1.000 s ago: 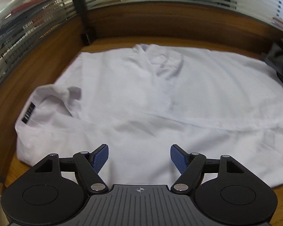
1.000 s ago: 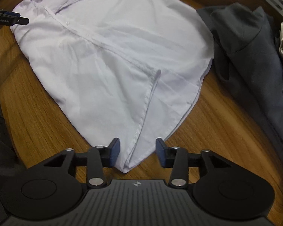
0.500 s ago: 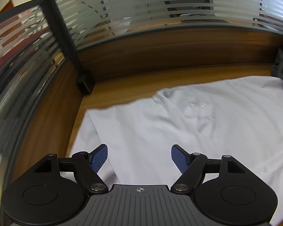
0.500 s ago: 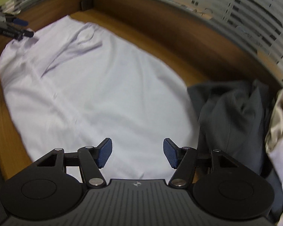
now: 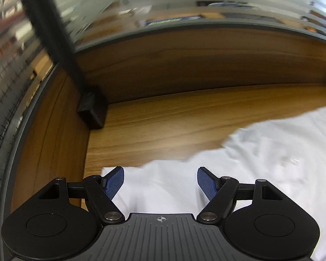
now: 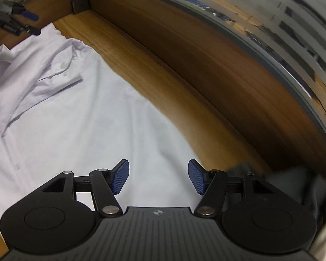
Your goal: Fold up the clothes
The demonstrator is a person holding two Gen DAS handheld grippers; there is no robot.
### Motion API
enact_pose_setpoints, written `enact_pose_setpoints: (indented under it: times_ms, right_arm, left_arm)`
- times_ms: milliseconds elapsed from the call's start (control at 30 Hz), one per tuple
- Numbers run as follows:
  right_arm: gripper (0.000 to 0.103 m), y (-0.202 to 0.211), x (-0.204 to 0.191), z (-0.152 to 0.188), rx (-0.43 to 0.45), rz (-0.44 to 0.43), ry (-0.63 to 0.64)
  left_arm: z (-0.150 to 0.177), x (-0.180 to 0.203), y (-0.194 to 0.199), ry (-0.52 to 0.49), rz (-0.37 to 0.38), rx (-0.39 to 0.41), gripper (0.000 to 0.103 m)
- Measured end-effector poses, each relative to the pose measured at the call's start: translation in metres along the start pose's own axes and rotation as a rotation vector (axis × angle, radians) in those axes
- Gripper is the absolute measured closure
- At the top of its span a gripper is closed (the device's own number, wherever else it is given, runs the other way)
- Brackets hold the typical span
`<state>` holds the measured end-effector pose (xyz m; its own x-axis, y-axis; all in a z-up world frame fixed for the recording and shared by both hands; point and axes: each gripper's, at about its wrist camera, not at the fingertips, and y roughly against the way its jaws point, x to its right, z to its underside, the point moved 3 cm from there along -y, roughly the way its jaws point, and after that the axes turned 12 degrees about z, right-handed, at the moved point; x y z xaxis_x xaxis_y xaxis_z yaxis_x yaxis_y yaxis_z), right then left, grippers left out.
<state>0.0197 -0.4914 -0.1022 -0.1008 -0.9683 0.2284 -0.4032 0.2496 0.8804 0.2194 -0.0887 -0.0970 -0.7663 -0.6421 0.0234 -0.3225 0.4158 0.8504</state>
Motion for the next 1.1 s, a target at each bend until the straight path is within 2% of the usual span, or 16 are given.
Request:
enact_pose_setpoints:
  times_ms: [100,167,367,433,500,567,600,633,667,700,733,800,867,1100]
  right_arm:
    - [0.037,-0.027,0.003,-0.020,-0.015,-0.031,0.022]
    - [0.037,-0.045,0.005,-0.029,-0.031,-0.051,0.043]
    - [0.038,-0.079,0.012,-0.046,-0.089,-0.104,0.127]
    - [0.043,-0.084,0.014,-0.048,-0.105,-0.125,0.146]
    - [0.056,-0.087,0.015,-0.047,-0.121,-0.150,0.157]
    - [0.060,-0.087,0.015,-0.046,-0.122,-0.159,0.163]
    - [0.068,-0.087,0.015,-0.045,-0.122,-0.162,0.166]
    - [0.074,-0.087,0.015,-0.045,-0.124,-0.165,0.161]
    - [0.086,-0.086,0.015,-0.044,-0.130,-0.167,0.152]
    - [0.093,-0.085,0.015,-0.043,-0.133,-0.168,0.143]
    - [0.095,-0.083,0.014,-0.042,-0.134,-0.167,0.135]
    - [0.100,-0.075,0.011,-0.041,-0.122,-0.149,0.130]
    - [0.100,-0.062,0.009,-0.039,-0.101,-0.119,0.113]
    - [0.101,0.003,-0.002,-0.026,0.002,-0.022,0.050]
  left_arm:
    - [-0.005,-0.012,-0.013,0.056,0.022,-0.016,0.027]
    - [-0.008,-0.013,-0.018,0.073,0.087,-0.013,0.027]
    - [-0.021,0.019,-0.031,-0.016,0.281,-0.026,0.027]
    - [-0.024,0.033,-0.039,-0.051,0.319,-0.039,0.027]
    - [-0.028,0.042,-0.050,-0.071,0.340,-0.054,0.027]
    - [-0.032,0.047,-0.061,-0.079,0.357,-0.069,0.027]
    - [-0.033,0.049,-0.067,-0.081,0.362,-0.078,0.029]
    - [-0.034,0.051,-0.071,-0.078,0.362,-0.088,0.039]
    - [-0.035,0.052,-0.073,-0.071,0.359,-0.097,0.049]
    - [-0.036,0.053,-0.076,-0.063,0.355,-0.106,0.080]
    - [-0.037,0.054,-0.078,-0.056,0.351,-0.114,0.089]
    - [-0.037,0.056,-0.075,-0.052,0.347,-0.108,0.090]
    - [-0.036,0.059,-0.061,-0.062,0.336,-0.080,0.092]
    - [-0.021,0.069,0.012,-0.129,0.303,0.030,0.094]
